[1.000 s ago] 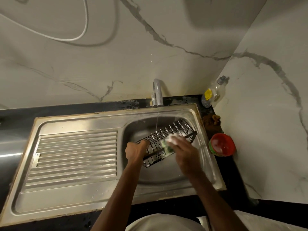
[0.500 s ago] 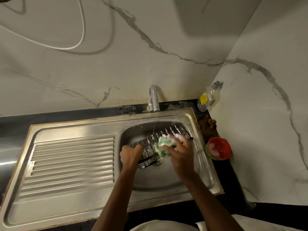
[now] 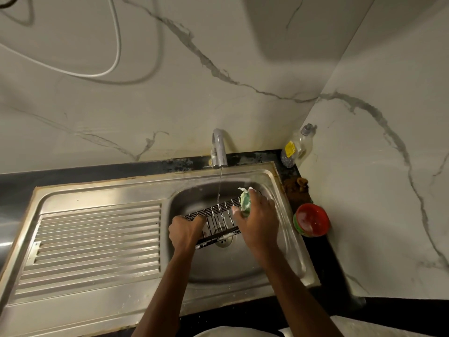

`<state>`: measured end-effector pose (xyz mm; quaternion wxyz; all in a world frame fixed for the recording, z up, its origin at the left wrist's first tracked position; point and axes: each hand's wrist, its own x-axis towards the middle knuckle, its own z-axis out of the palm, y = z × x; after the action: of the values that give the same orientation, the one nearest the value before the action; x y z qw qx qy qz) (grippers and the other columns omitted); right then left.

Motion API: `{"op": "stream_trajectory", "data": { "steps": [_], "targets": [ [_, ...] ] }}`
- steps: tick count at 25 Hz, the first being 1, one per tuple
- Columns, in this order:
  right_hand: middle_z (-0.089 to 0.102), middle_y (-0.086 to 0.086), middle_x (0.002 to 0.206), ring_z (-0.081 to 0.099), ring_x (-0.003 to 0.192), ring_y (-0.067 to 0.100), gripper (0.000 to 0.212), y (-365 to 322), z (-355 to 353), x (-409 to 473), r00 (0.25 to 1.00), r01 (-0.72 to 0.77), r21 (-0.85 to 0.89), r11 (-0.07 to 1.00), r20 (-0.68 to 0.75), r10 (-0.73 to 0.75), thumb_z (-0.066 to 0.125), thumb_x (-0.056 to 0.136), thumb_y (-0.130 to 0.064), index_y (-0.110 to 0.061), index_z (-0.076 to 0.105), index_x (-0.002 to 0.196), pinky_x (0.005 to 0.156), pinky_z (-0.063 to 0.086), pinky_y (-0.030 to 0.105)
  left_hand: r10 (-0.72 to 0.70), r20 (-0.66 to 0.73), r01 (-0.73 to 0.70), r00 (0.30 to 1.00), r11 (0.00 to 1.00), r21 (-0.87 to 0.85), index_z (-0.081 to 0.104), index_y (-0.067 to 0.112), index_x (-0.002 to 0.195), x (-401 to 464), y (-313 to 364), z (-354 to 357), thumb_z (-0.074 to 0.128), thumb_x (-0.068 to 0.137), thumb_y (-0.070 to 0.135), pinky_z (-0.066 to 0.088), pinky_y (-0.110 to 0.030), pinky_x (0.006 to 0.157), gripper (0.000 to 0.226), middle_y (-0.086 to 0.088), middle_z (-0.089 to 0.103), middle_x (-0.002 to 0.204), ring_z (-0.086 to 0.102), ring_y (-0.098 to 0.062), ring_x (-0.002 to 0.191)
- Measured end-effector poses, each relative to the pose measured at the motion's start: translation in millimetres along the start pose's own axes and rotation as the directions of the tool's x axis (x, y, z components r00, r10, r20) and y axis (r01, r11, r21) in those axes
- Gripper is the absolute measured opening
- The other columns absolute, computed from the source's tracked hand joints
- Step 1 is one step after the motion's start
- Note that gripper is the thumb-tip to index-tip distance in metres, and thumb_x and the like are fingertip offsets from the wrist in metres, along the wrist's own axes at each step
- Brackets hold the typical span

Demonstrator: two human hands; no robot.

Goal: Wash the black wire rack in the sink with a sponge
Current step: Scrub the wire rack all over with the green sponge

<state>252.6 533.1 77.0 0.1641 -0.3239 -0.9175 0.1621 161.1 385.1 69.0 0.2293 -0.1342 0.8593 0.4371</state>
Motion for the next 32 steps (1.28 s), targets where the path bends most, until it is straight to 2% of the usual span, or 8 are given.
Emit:
{"op": "stream_trajectory", "data": {
  "steps": [6,12,16,20,23,26,29,32],
  "targets": [
    [0.073,0.023,0.111,0.071,0.102,0.036,0.044,25.8,8.8,5.6,0.947,0.297,-0.138,0.945,-0.083,-0.310,0.078,0.071,0.008,0.002,0.073,0.114,0.076,0.064,0.041,0.003,-0.008,-0.003,1.000,1.000,0.007,0.068,0.006,0.066,10.5,-11.3,-8.7,0.063,0.066,0.039,0.065,-0.047,0.061,0.033,-0.008,0.073,0.061,0.075,-0.027,0.060],
    [0.057,0.023,0.131,0.057,0.116,0.035,0.051,0.5,15.9,-18.8,0.995,0.085,-0.249,0.965,-0.032,-0.095,0.068,0.091,-0.042,-0.006,0.063,0.128,0.090,0.054,0.041,0.037,0.018,-0.037,0.999,0.999,0.009,0.068,0.004,0.063,4.1,-5.6,-9.7,0.062,0.065,0.036,0.064,-0.043,0.061,0.033,-0.008,0.072,0.056,0.074,-0.026,0.058],
    [0.057,0.018,0.124,0.059,0.107,0.027,0.046,14.7,6.6,-17.5,0.987,0.155,-0.029,0.987,0.037,-0.154,0.081,0.081,-0.017,-0.007,0.069,0.123,0.081,0.062,0.035,0.011,0.018,-0.011,1.000,1.000,-0.016,0.069,0.005,0.061,9.5,-14.5,-11.1,0.066,0.068,0.032,0.064,-0.045,0.057,0.028,-0.007,0.071,0.055,0.074,-0.026,0.056],
    [0.065,0.006,0.100,0.064,0.087,0.017,0.041,33.0,-7.4,-20.3,0.913,0.402,-0.012,0.916,0.088,-0.399,0.081,0.070,-0.002,-0.014,0.076,0.109,0.064,0.058,0.022,0.024,0.029,-0.024,0.999,1.000,0.000,0.067,0.000,0.067,15.0,-22.4,-20.8,0.070,0.083,0.017,0.041,-0.020,0.037,0.023,-0.003,0.062,0.054,0.059,-0.011,0.047],
    [0.068,0.007,0.101,0.064,0.084,0.013,0.036,43.4,-15.4,-5.4,0.991,0.134,0.179,0.975,-0.013,-0.134,0.078,0.078,-0.001,-0.011,0.074,0.113,0.063,0.055,0.018,0.057,0.055,-0.056,0.997,0.998,-0.015,0.065,0.004,0.065,17.5,-28.2,-21.6,0.069,0.085,0.008,0.035,-0.012,0.033,0.021,0.004,0.058,0.048,0.051,-0.002,0.038],
    [0.074,0.006,0.101,0.067,0.074,0.009,0.034,37.7,-11.5,3.8,0.975,-0.172,0.578,0.798,-0.019,0.223,0.072,0.086,0.000,-0.007,0.071,0.120,0.057,0.056,0.020,0.088,0.071,-0.084,0.994,0.995,-0.051,0.064,0.008,0.062,18.6,-33.8,-20.5,0.066,0.084,0.003,0.040,-0.014,0.037,0.023,0.005,0.059,0.047,0.058,-0.006,0.043],
    [0.074,0.002,0.088,0.068,0.072,0.015,0.035,32.2,-6.9,2.3,0.978,-0.189,0.618,0.763,0.048,0.204,0.076,0.090,-0.028,-0.012,0.071,0.121,0.058,0.057,0.030,0.060,0.083,-0.047,0.995,0.988,-0.147,0.068,0.004,0.075,22.1,-36.1,-18.6,0.064,0.086,0.002,0.053,-0.023,0.047,0.011,-0.007,0.069,0.063,0.071,-0.024,0.059],
    [0.069,0.002,0.100,0.068,0.086,0.012,0.040,34.5,-8.7,2.8,0.991,-0.128,0.566,0.814,0.050,0.122,0.078,0.087,-0.025,-0.011,0.070,0.124,0.066,0.059,0.027,0.042,0.101,-0.022,0.994,0.981,-0.191,0.069,0.005,0.075,28.7,-40.7,-15.1,0.064,0.086,0.000,0.057,-0.029,0.052,0.013,-0.011,0.072,0.066,0.074,-0.029,0.065]
  ]
}}
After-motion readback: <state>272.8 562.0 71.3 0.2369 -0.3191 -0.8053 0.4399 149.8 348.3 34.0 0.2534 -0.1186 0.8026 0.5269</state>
